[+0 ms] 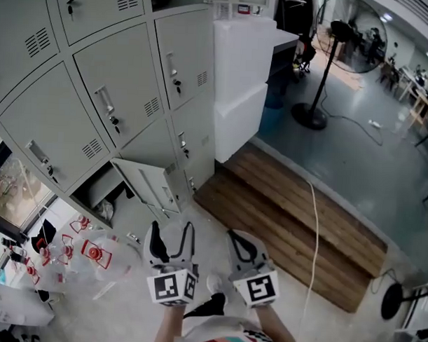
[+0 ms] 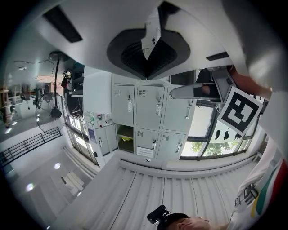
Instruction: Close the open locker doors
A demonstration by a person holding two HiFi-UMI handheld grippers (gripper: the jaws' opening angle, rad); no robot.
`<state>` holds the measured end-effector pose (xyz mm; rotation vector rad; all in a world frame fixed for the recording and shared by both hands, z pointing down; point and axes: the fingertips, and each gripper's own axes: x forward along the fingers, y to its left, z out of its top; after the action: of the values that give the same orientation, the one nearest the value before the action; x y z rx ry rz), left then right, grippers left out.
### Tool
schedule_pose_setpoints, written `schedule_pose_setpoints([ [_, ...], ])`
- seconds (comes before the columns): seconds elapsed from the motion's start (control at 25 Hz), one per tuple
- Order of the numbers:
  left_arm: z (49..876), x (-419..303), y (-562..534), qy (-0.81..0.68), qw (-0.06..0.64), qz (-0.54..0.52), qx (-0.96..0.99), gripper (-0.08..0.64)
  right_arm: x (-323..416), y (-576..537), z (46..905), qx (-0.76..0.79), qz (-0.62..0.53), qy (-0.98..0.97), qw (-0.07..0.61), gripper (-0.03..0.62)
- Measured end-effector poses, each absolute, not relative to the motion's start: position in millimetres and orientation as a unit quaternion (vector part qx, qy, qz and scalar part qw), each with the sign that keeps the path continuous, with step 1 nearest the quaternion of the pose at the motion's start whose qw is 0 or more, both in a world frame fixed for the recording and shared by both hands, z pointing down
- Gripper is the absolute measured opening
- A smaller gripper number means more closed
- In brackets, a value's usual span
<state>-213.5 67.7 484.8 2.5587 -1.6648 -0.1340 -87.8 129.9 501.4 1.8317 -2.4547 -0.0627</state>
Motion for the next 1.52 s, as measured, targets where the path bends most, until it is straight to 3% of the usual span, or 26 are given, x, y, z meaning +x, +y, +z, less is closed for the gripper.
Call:
schedule_pose_setpoints([
  [0.44, 496, -225, 0, -0.573, 0.062, -0.053, 0.815, 0.341, -93, 55, 501, 0.569, -0.016, -0.821, 0.029, 0.006],
  [1.04, 489, -277, -9, -0.670, 0.052, -0.050, 0.739, 0.341, -132, -18, 464, 0.468, -0.063, -0.881, 0.008, 0.006],
  [1.52, 483, -293, -31, -0.760, 0.058, -0.047, 0.645, 0.341, -144, -77, 476, 0.373, -0.037, -0.927, 0.019, 0.005],
])
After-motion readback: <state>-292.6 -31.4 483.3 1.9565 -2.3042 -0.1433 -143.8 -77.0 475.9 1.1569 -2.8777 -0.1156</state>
